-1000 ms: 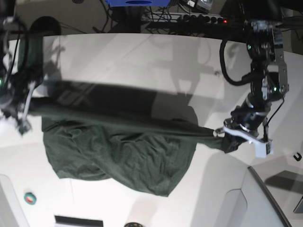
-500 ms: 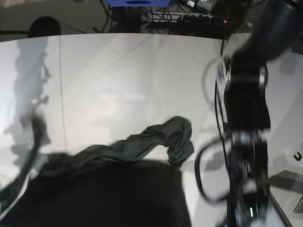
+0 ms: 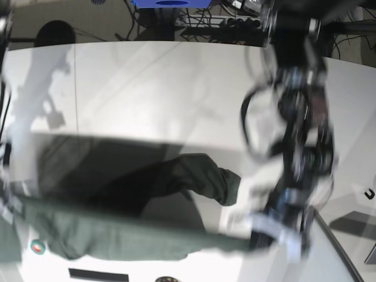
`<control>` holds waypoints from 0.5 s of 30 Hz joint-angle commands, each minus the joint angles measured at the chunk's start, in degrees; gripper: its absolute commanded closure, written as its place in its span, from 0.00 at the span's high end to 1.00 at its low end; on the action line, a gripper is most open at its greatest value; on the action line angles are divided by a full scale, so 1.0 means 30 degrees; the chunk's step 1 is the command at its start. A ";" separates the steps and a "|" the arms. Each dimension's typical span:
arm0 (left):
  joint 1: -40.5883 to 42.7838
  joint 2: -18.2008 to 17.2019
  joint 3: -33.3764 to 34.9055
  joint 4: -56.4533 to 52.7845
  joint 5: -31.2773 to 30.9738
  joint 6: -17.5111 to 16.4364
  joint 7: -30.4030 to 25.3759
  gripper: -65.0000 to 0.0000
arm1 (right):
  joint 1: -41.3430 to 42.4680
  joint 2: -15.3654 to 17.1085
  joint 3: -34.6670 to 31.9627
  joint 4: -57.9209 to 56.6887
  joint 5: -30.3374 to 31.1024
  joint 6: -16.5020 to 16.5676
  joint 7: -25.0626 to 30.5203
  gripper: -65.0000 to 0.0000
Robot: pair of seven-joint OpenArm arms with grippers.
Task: Layout the t-shirt on the table in an organized manner, then fold the t-shirt properly
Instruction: 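Lift the shirt with both grippers and shake it out flat, then lower the shirt and drag the right gripper's edge away from the left gripper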
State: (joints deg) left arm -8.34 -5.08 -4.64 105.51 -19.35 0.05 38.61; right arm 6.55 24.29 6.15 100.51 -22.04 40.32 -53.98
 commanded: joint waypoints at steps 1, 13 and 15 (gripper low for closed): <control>0.0889 -0.0548 -0.0664 0.0623 0.0635 0.0553 -0.0489 0.00 | -0.1025 -0.0142 0.0396 0.0270 -0.0491 -0.0105 -0.0338 0.00; 0.8655 -0.1573 -0.3243 -0.2366 0.0810 0.0524 -0.2306 0.00 | -0.5098 -0.5768 0.0601 -0.5796 -0.0462 -0.0105 0.3442 0.00; 0.8801 -0.1573 -0.3214 -0.2952 0.0810 0.0524 -0.3068 0.00 | -0.5127 -0.5973 0.0601 -0.6031 -0.0462 -0.0105 0.3530 0.00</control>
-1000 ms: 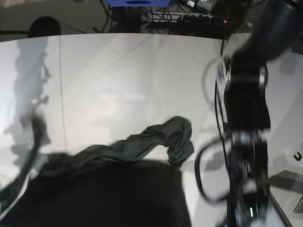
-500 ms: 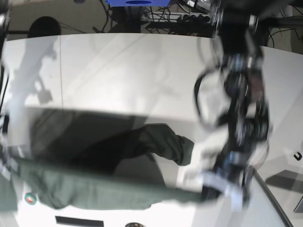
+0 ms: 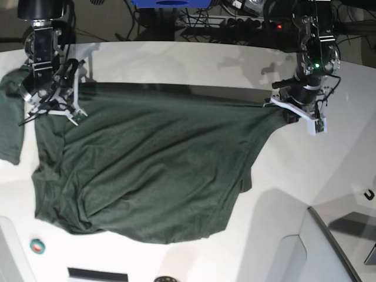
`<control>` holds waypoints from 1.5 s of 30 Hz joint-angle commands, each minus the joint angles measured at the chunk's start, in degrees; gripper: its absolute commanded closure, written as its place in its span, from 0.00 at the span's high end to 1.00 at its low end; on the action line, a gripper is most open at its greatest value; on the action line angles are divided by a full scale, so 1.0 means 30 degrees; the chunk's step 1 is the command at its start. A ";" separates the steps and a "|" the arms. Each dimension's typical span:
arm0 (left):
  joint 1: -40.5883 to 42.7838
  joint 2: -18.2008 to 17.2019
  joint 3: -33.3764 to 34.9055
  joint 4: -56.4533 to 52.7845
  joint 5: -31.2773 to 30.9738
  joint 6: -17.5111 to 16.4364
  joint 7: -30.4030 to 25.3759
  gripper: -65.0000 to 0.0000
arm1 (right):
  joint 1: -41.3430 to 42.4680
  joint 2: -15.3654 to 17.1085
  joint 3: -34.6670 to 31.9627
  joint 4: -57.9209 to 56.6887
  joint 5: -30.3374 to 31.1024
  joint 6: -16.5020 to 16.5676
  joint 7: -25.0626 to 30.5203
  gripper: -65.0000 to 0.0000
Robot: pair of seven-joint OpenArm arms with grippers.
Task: Layout the t-shirt on the table in an organized manner, then fold the t-shirt properly
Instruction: 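Lower the shirt and drag the right gripper's edge away from the left gripper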
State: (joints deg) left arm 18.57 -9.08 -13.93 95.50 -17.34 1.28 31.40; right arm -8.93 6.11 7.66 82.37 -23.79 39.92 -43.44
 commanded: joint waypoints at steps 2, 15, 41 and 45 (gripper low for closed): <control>-0.0050 -0.0240 -0.0117 -0.0025 0.0140 0.0116 -0.0839 0.00 | 0.0031 0.0030 0.0098 0.0046 0.0092 0.0026 -0.0040 0.01; 0.0038 -0.0240 -0.0147 -0.0054 0.0140 0.0116 -0.0839 0.00 | 0.2258 0.0000 0.3761 0.2742 0.0180 0.0026 0.0634 0.58; 0.0478 -0.0123 -0.0088 -0.0084 0.0140 0.0116 -0.0810 0.00 | 1.0698 -0.1084 0.3761 -0.9888 0.0180 -0.4589 0.5205 0.58; 0.0478 -0.0123 -0.0117 -0.0084 0.0140 0.0116 -0.0781 0.00 | 1.0756 -0.0967 0.3732 -1.0738 0.0180 -0.5000 0.5674 0.46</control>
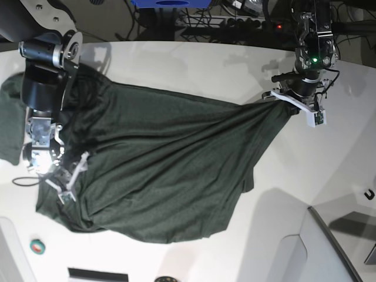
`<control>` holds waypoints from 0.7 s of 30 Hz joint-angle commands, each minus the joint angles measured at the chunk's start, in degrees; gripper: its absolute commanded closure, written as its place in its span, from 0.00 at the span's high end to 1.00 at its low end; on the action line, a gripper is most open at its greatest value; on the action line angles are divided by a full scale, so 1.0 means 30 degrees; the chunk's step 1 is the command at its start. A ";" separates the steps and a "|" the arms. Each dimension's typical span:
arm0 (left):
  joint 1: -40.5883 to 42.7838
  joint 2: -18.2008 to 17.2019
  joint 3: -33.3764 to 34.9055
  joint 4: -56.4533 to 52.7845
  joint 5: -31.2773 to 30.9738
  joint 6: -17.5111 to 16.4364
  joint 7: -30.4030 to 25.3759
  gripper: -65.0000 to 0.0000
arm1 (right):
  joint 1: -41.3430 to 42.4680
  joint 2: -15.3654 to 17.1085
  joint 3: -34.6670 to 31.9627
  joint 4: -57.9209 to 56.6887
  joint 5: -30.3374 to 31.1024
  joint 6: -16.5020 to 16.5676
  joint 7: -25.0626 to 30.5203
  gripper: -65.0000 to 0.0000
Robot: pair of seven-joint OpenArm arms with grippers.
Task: Layout the t-shirt on the table in an organized manner, then fold the t-shirt properly
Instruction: 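Lower the shirt and drag the right gripper's edge away from the left gripper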
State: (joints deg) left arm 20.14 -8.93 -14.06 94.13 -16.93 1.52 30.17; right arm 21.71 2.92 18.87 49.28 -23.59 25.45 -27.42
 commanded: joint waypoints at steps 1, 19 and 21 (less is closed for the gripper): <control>0.0070 -0.0174 -0.0103 0.0375 0.0002 0.0036 -0.0373 0.00 | 0.0542 0.0156 0.0024 0.0146 0.0114 -0.0206 0.0334 0.36; 0.0539 -0.0203 -0.0191 0.0463 0.0002 0.0036 -0.0461 0.00 | -0.2330 0.1679 0.0698 0.3223 0.0085 -0.0118 0.0246 0.01; 0.0568 -0.0203 -0.0191 0.0463 0.0002 0.0036 -0.0461 0.00 | -0.2388 0.1650 0.0698 0.3194 0.0085 -0.0118 0.0246 0.01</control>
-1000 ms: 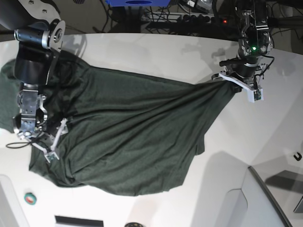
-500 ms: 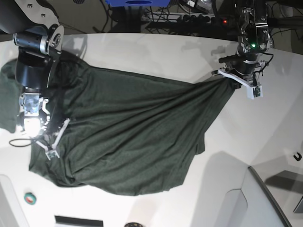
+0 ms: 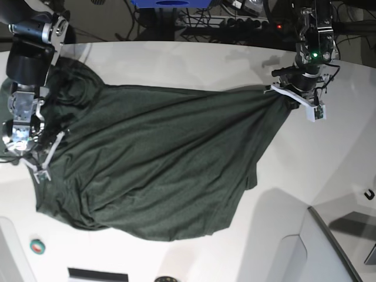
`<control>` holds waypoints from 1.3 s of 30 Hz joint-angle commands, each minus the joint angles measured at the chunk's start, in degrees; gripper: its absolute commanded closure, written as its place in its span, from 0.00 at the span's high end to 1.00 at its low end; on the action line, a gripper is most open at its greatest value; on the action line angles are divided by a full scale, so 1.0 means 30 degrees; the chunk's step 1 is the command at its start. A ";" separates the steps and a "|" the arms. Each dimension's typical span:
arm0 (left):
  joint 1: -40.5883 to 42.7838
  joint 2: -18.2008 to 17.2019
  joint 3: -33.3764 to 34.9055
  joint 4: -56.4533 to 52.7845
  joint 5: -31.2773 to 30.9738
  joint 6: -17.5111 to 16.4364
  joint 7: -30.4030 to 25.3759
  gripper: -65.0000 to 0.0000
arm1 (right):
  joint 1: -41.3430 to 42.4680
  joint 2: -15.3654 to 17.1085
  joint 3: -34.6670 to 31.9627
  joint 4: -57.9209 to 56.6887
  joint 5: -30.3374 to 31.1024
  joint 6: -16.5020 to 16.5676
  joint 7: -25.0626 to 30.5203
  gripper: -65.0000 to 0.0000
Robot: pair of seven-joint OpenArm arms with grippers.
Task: Layout the t-shirt on the table in an organized manner, then fold the t-shirt properly
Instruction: 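Lower the shirt and drag the right gripper's edge away from the left gripper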
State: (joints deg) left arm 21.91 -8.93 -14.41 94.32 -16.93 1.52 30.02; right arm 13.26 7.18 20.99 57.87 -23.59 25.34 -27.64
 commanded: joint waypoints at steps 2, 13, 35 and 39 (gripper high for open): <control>-0.0051 -0.0203 -0.0074 0.0398 0.0002 0.0036 -0.0410 0.00 | 0.0402 0.0112 -0.0038 0.0301 0.0085 -0.0081 0.0290 0.03; -0.0110 -0.0174 -0.0074 0.0398 -0.0116 0.0036 -0.0410 0.00 | 0.0226 0.0083 0.0108 0.1151 0.0114 -0.0081 -0.0619 0.36; 0.0007 -0.0291 -0.0104 0.1042 -0.0028 0.0036 -0.0322 0.00 | 0.0226 0.0757 0.1544 0.0389 0.0114 -0.0111 -0.0619 0.01; 0.0007 -0.0321 -0.0104 0.1013 -0.0028 0.0036 -0.0322 0.00 | 0.0079 0.1079 0.2130 0.1092 0.0055 -0.0111 -0.0648 0.01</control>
State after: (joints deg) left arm 21.98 -9.21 -14.48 96.29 -17.15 1.50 30.22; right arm 12.27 9.47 27.35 59.83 -23.38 25.36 -30.39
